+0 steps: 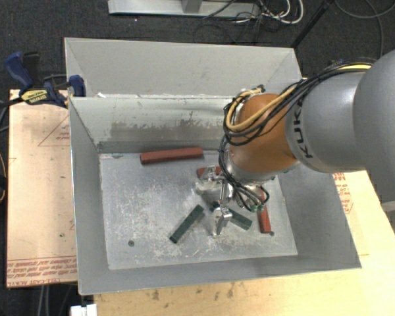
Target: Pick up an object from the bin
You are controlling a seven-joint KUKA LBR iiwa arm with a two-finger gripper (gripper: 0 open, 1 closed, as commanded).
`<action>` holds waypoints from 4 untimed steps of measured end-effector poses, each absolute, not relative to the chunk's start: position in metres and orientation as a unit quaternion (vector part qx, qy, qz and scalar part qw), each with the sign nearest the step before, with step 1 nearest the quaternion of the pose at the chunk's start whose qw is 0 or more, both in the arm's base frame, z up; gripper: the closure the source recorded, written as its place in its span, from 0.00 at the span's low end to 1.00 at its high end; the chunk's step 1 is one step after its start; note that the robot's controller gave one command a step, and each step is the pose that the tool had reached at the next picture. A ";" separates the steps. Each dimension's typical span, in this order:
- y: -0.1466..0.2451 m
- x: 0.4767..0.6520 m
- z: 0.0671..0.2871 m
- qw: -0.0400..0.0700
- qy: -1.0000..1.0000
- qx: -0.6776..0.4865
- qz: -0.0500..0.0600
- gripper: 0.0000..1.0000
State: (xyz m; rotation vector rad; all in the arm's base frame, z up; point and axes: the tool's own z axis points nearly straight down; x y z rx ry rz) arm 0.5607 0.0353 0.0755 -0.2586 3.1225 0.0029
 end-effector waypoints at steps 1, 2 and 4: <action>0.035 0.561 0.076 0.004 0.997 -0.082 0.001 0.00; 0.080 0.511 0.078 0.011 0.968 -0.250 0.000 1.00; 0.088 0.525 0.077 -0.001 0.931 -0.365 -0.001 1.00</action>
Offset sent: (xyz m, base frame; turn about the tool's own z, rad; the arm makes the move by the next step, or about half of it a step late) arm -0.0573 0.0431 -0.0055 -0.3428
